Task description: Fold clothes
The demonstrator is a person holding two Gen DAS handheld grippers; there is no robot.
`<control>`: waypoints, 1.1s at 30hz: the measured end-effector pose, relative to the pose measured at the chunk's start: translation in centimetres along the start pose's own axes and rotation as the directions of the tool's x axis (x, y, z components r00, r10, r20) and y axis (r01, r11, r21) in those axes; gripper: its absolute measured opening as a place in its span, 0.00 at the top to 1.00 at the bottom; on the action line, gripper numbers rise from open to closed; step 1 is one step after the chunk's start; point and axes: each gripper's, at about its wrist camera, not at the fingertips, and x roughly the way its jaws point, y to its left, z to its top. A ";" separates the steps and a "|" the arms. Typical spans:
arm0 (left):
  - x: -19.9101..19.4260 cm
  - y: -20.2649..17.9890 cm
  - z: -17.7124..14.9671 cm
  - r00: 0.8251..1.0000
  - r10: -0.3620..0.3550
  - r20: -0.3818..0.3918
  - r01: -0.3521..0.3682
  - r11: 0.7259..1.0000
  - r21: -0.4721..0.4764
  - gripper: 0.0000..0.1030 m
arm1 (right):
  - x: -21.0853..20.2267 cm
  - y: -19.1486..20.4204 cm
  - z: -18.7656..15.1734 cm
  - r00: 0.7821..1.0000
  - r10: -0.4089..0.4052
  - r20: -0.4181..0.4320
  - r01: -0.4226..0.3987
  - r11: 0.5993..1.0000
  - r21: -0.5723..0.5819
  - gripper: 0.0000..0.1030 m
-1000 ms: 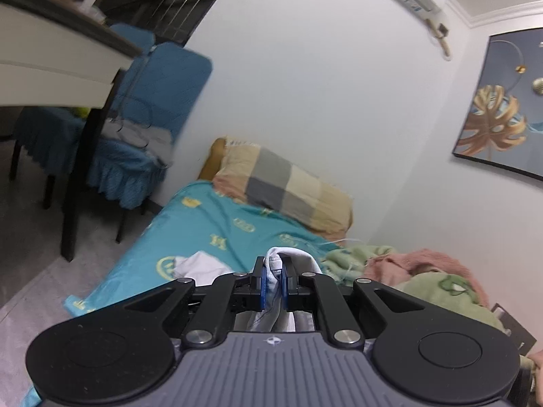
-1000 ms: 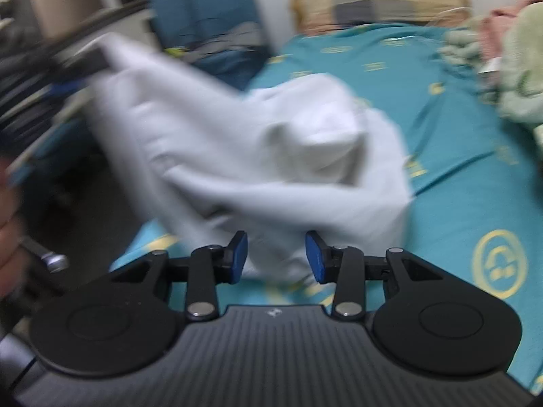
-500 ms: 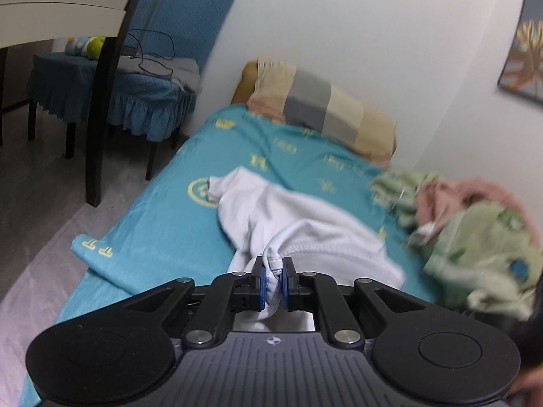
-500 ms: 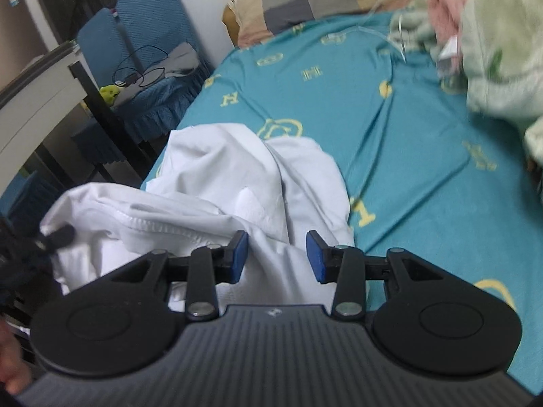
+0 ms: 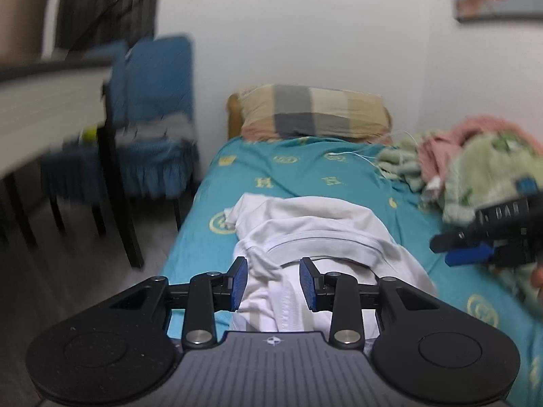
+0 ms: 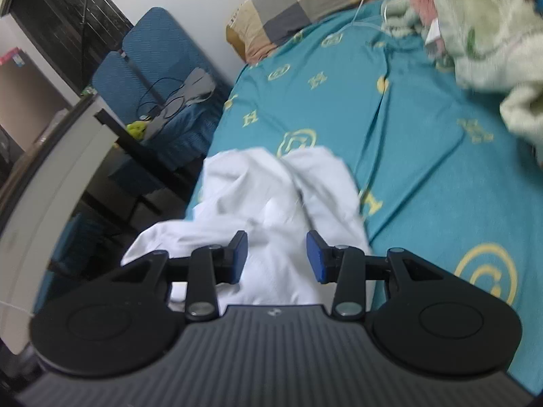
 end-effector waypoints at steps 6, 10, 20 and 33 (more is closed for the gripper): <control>3.2 -3.0 -1.2 0.997 0.029 -0.065 -0.021 0.992 0.126 0.64 | -0.8 0.9 -0.9 0.998 0.055 -0.032 -0.056 0.998 -0.024 0.58; 5.8 -3.2 -2.0 0.992 0.048 -0.118 -0.030 0.988 0.150 0.65 | -0.4 1.3 -0.9 0.997 0.058 -0.042 -0.060 0.997 -0.042 0.58; 0.1 -0.4 0.9 0.997 -0.049 0.054 0.050 0.999 -0.018 0.93 | 1.1 1.0 -1.0 0.990 0.113 -0.081 -0.116 0.992 -0.038 0.57; -6.1 1.7 2.4 0.919 -0.297 0.258 0.339 0.931 -0.136 0.93 | 1.4 4.6 -3.5 1.000 0.005 -0.030 -0.012 0.970 -0.242 0.43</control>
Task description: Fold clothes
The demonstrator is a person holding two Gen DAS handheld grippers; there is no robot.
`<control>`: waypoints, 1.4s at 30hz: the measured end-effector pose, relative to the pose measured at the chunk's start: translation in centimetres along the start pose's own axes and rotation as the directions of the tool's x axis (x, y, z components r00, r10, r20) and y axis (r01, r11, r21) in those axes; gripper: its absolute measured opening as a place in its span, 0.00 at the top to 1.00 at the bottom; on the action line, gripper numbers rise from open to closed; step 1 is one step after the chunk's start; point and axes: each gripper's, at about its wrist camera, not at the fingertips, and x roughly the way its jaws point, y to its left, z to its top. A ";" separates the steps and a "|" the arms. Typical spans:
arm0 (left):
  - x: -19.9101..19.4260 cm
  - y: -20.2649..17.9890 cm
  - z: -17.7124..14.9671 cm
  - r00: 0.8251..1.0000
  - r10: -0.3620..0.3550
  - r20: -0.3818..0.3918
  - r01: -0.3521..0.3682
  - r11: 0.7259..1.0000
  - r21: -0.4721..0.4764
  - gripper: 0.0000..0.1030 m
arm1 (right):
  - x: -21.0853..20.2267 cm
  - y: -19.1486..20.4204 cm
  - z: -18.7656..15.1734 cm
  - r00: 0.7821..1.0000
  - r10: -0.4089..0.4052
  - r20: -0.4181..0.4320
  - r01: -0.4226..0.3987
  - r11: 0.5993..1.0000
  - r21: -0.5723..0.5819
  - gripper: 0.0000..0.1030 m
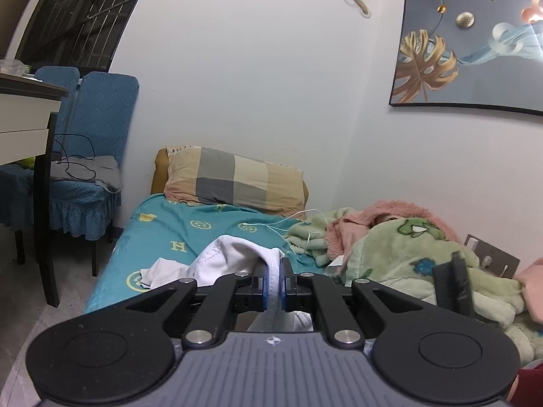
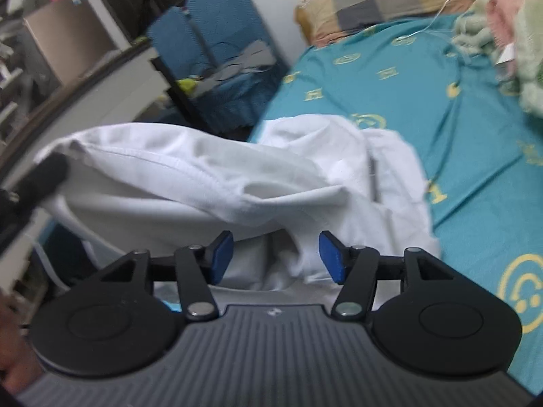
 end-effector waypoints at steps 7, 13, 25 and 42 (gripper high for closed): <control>0.5 -0.1 -0.2 1.000 0.008 -0.009 -0.008 1.000 0.007 0.93 | 2.4 -1.6 -1.2 0.995 -0.041 -0.088 0.049 0.994 0.096 0.43; 2.3 0.2 -1.0 0.995 0.075 -0.072 -0.073 0.997 0.028 0.93 | 0.5 -1.1 -0.6 0.997 -0.076 -0.035 0.078 0.994 0.075 0.78; 5.9 0.7 -4.3 0.920 0.250 -0.303 -0.206 0.963 0.172 0.92 | -4.5 -4.7 1.6 0.998 0.035 -0.049 -0.022 0.970 0.243 0.83; 8.4 -4.6 -7.6 0.898 0.399 -0.185 -0.242 0.799 0.551 0.50 | -6.4 -5.3 2.6 0.968 0.246 0.057 -0.252 0.924 0.287 0.83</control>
